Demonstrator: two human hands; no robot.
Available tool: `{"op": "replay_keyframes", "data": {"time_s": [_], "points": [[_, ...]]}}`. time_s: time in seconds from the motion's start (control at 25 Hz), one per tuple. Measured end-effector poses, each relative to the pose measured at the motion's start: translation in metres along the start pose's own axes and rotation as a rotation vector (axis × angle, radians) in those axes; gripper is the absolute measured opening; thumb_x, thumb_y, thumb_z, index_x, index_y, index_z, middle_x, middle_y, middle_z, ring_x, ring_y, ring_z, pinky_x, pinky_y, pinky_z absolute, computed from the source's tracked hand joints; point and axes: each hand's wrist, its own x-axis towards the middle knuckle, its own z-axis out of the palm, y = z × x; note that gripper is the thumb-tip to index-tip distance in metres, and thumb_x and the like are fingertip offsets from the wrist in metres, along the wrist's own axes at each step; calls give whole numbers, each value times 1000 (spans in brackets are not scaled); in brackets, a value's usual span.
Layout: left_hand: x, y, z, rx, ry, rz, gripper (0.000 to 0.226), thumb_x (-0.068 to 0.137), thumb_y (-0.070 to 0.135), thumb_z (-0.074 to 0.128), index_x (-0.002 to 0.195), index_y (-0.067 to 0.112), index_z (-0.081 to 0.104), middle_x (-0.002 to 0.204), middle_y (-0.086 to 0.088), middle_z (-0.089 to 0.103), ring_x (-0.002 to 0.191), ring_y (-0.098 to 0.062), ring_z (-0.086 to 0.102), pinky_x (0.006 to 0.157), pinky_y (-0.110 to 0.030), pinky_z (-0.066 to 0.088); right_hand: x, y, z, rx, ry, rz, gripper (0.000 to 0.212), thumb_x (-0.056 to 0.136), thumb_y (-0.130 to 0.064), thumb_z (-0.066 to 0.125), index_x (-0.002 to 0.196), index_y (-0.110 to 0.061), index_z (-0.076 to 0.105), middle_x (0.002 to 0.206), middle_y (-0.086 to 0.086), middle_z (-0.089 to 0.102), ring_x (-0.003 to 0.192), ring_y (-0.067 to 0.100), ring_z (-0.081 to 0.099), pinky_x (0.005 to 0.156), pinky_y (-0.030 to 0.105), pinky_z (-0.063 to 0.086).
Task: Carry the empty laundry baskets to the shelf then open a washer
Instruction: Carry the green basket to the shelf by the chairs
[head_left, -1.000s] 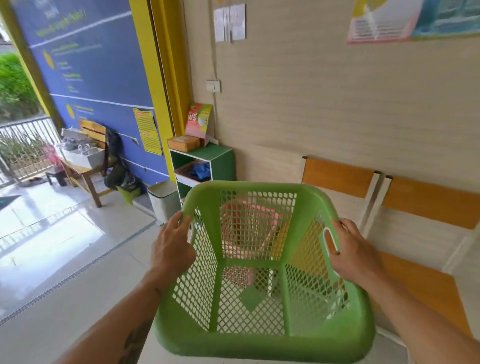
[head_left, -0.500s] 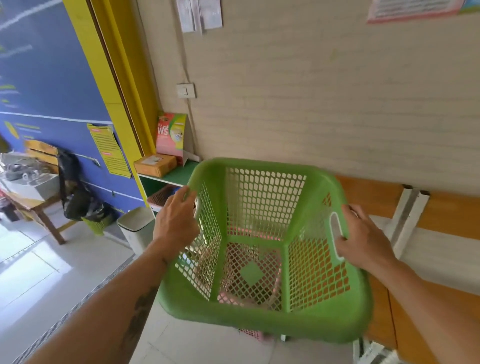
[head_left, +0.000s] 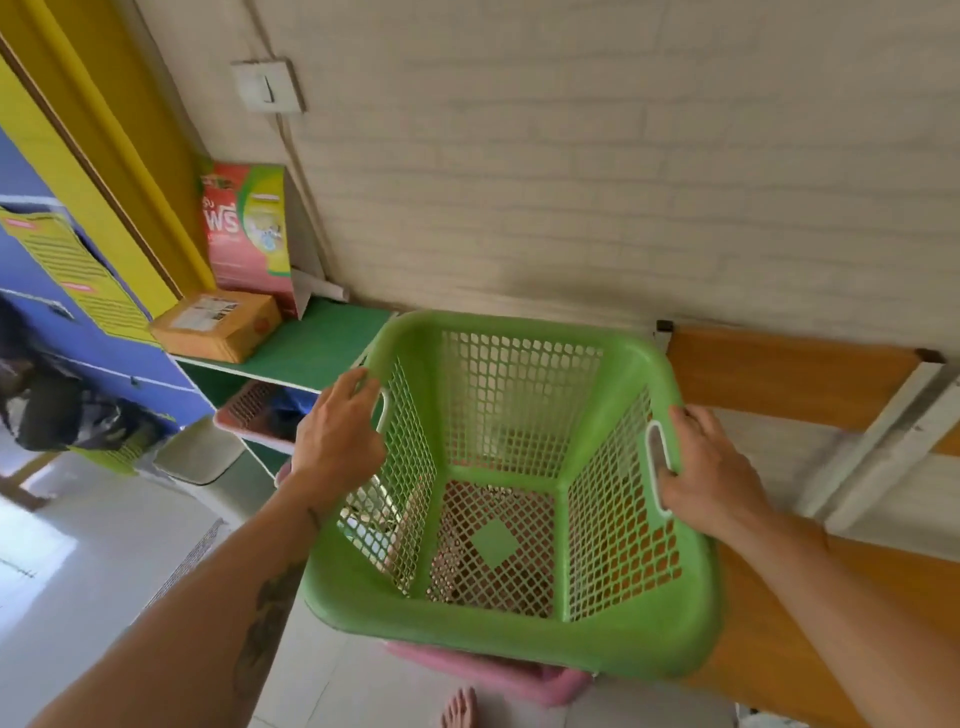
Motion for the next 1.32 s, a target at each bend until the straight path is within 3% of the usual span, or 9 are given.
{"op": "replay_keyframes", "data": {"time_s": [0.2, 0.52, 0.64, 0.72, 0.84, 0.92, 1.04, 1.2, 1.32], "points": [[43, -55, 121, -115, -236, 25, 84, 66, -6, 56, 143, 20, 35, 144, -2, 35, 118, -29, 48, 90, -46, 53, 34, -11, 104, 85, -171, 282, 94, 79, -2, 71, 155, -19, 17, 149, 8, 34, 109, 26, 58, 69, 26, 59], [7, -92, 286, -124, -610, -58, 97, 62, -19, 49, 151, 5, 18, 158, -20, 14, 137, -44, 23, 99, -50, 42, 39, 15, 250, 377, -359, 775, 104, 66, 16, 53, 145, -45, 22, 151, 8, 35, 86, 19, 62, 44, 28, 55], [10, -107, 322, -133, -700, 6, 81, 72, -6, 57, 147, 1, 28, 154, -24, 23, 142, -42, 21, 108, -54, 36, 40, 17, 288, 406, -423, 829, 108, 67, 12, 57, 147, -47, 13, 159, 3, 25, 109, 26, 58, 49, 23, 53], [21, -111, 335, -127, -738, 14, 71, 77, 2, 56, 144, 6, 33, 153, -17, 30, 139, -40, 30, 104, -52, 43, 43, 18, 300, 384, -467, 848, 111, 70, 7, 61, 150, -46, 6, 162, 1, 19, 134, 33, 43, 73, 32, 55], [30, -107, 334, -181, -839, -129, 81, 73, 5, 57, 147, 18, 27, 157, -7, 22, 139, -35, 33, 102, -47, 43, 44, 24, 296, 365, -577, 809, 111, 74, 5, 64, 154, -39, 0, 164, 0, 12, 146, 31, 26, 100, 41, 46], [33, -98, 317, -173, -919, -157, 73, 71, 3, 56, 141, 16, 40, 150, -5, 37, 140, -30, 32, 102, -44, 43, 39, 24, 277, 359, -610, 776, 103, 75, 1, 63, 156, -31, 6, 163, 1, 19, 146, 28, 27, 110, 42, 38], [47, -74, 287, -241, -870, -204, 48, 71, 1, 52, 115, 16, 62, 101, 1, 65, 88, -22, 64, 60, -27, 54, 31, 14, 243, 337, -566, 707, 85, 79, -11, 65, 153, -26, 24, 155, 3, 37, 138, 25, 40, 101, 37, 41], [55, 3, 222, -391, -844, -44, 49, 82, 9, 49, 131, 15, 56, 126, -6, 64, 108, -21, 61, 93, -33, 50, -17, 17, 160, 299, -433, 649, 75, 85, -28, 61, 152, -22, 29, 156, 6, 34, 140, 24, 38, 109, 35, 35], [51, 77, 171, -433, -792, 110, 46, 82, 13, 48, 127, 17, 60, 121, -3, 68, 107, -20, 63, 97, -32, 48, -68, 35, 96, 278, -327, 661, 72, 87, -35, 59, 152, -28, 28, 158, 1, 29, 142, 22, 34, 110, 36, 35]]}}
